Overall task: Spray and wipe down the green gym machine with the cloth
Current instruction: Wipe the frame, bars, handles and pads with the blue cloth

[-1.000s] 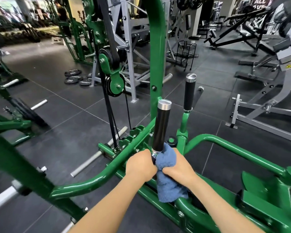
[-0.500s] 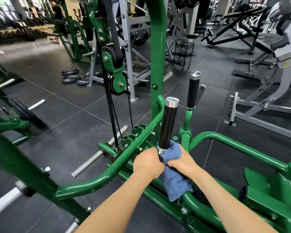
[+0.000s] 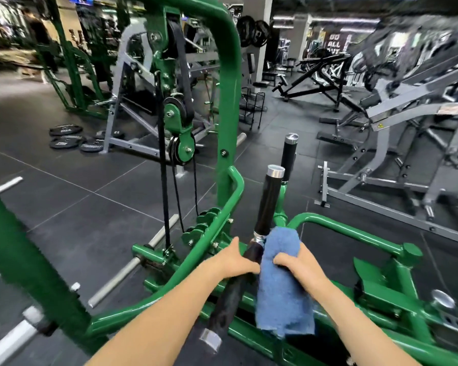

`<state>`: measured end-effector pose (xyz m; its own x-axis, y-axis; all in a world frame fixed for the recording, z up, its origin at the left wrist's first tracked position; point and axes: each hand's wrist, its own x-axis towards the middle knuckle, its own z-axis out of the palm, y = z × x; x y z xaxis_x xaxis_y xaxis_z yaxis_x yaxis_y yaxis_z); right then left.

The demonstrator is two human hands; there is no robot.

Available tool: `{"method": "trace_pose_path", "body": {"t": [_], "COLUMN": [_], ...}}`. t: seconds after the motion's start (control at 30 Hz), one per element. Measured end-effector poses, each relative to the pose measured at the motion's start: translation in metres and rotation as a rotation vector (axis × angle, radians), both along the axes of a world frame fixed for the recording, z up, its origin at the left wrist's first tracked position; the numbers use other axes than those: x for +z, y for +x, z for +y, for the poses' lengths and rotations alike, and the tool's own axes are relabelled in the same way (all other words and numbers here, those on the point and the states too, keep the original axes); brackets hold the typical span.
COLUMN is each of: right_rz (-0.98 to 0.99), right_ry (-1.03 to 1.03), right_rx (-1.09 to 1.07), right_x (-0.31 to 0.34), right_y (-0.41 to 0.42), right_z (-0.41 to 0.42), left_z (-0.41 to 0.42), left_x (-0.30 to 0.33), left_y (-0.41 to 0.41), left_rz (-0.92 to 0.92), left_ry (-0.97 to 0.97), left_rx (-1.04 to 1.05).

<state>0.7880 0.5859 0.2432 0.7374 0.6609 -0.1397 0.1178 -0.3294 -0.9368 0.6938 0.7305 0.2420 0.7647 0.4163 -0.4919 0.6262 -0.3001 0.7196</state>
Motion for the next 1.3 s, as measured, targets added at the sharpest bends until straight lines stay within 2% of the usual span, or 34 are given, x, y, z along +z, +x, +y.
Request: {"method": "trace_pose_path", "body": {"t": [0.1,0.17,0.27,0.43,0.6,0.73,0.9,1.13,1.3], "right_rz": [0.027,-0.113,-0.205,-0.401,-0.501,-0.72,-0.791,-0.986,-1.024], "right_ry": [-0.093,-0.23,-0.377,-0.494,-0.595,-0.75,-0.693,-0.597,-0.548], "right_rx": [0.017,-0.03,-0.121,0.055,0.152,0.003,-0.15,-0.214,-0.22], "right_x": [0.007,0.003,0.006,0.025,0.032,0.025,0.01,0.009,0.008], "right_y": [-0.013,-0.027,-0.043,-0.078,-0.113,-0.116,-0.1,-0.068,-0.055], "right_z": [0.021,0.036,0.041,0.026,0.01,0.028,0.062,0.089,0.087], "left_z": [-0.006,-0.009,-0.02,-0.041,-0.038,-0.04,-0.043,-0.051,-0.056], "left_x": [0.002,-0.002,-0.016,-0.022,-0.018,-0.02,-0.025,-0.03,-0.032], "left_y": [-0.031,-0.048,-0.06,-0.084,-0.089,-0.086,-0.091,-0.094,-0.108], "left_rz": [-0.101,-0.048,0.035,-0.024,-0.103,-0.136,-0.112,0.012,0.032], "left_ry": [0.004,0.085,0.117,0.181,0.184,0.253,0.303,0.526,0.503], "left_rx": [0.078,0.076,0.063,0.052,-0.044,-0.074,0.021,0.119,0.098]}}
